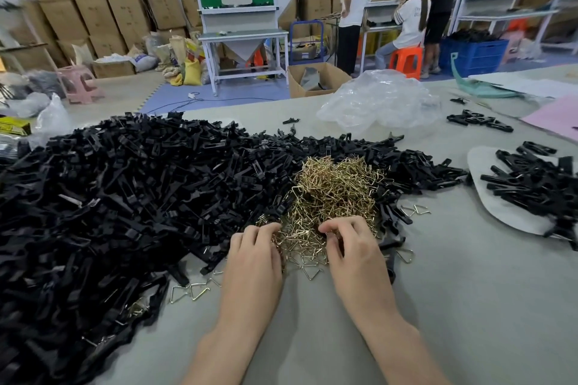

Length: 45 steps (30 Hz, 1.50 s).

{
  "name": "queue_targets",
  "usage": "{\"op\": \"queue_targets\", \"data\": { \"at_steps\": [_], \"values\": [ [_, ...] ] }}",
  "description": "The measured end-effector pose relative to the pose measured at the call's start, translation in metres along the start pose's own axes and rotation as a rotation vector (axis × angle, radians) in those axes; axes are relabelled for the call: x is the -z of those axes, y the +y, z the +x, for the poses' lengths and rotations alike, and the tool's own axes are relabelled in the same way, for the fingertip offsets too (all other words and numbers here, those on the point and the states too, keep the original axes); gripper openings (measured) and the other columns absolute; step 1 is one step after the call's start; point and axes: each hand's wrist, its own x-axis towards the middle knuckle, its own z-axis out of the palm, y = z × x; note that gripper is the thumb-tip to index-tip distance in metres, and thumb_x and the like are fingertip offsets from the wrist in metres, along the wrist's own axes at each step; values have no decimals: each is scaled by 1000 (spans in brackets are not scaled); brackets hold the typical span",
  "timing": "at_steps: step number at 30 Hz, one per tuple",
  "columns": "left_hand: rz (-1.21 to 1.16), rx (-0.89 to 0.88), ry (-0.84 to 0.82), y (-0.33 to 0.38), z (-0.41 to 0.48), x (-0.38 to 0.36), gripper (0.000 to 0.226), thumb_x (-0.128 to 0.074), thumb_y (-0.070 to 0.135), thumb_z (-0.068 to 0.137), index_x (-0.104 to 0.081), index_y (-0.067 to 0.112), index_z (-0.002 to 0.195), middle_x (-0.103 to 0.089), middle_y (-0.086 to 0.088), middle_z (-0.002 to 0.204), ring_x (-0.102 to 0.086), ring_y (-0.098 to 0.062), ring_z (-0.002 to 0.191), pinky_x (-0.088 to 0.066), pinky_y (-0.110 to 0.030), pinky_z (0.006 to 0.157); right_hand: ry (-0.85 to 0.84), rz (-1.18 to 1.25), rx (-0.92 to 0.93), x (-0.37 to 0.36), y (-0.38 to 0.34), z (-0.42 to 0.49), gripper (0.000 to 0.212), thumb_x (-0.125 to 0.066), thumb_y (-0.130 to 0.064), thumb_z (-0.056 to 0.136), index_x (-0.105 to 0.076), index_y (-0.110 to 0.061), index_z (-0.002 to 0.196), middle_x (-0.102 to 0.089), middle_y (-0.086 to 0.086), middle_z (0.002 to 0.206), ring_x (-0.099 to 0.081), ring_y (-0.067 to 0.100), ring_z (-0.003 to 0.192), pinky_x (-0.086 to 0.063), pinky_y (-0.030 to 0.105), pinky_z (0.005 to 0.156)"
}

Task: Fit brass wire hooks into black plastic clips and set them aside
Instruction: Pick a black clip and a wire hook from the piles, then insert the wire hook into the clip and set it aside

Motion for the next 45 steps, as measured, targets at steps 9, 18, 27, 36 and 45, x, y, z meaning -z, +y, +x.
{"op": "queue_targets", "data": {
  "at_steps": [9,18,27,36,45],
  "values": [
    [161,-18,-44,0,17,-11,39,-43,38,101,-52,33,138,-39,-3,154,-47,-26,126,-38,-41,100,-35,57,26,2,-2,2,21,-56,-3,98,-69,-17,108,-58,-6,104,-60,17,95,-49,32,85],
    [172,-120,-19,-2,26,-12,39,-44,30,101,-54,21,138,-33,-3,159,-51,-26,121,-42,-41,97,22,107,33,2,-3,2,22,-54,-4,97,-69,-17,107,-60,-7,104,-60,18,96,-51,37,87],
    [-3,-118,104,2,27,-8,12,-58,14,95,-64,12,105,-57,-2,111,-58,-24,93,-50,-43,79,41,117,13,-1,1,7,24,-53,-4,96,-69,-19,104,-61,-9,103,-59,16,96,-50,34,85],
    [-267,104,154,-2,28,-2,10,-56,29,97,-47,31,99,-59,9,89,-58,-22,76,-50,-44,72,77,100,2,-1,3,7,24,-52,-7,96,-68,-24,103,-61,-14,102,-57,10,100,-47,26,88],
    [-527,203,241,-7,19,7,18,-53,29,99,-60,26,115,-59,14,106,-54,11,93,-39,-4,78,84,101,14,2,2,4,26,-53,-4,96,-68,-23,104,-62,-13,103,-56,10,101,-49,30,89]
  ]
}}
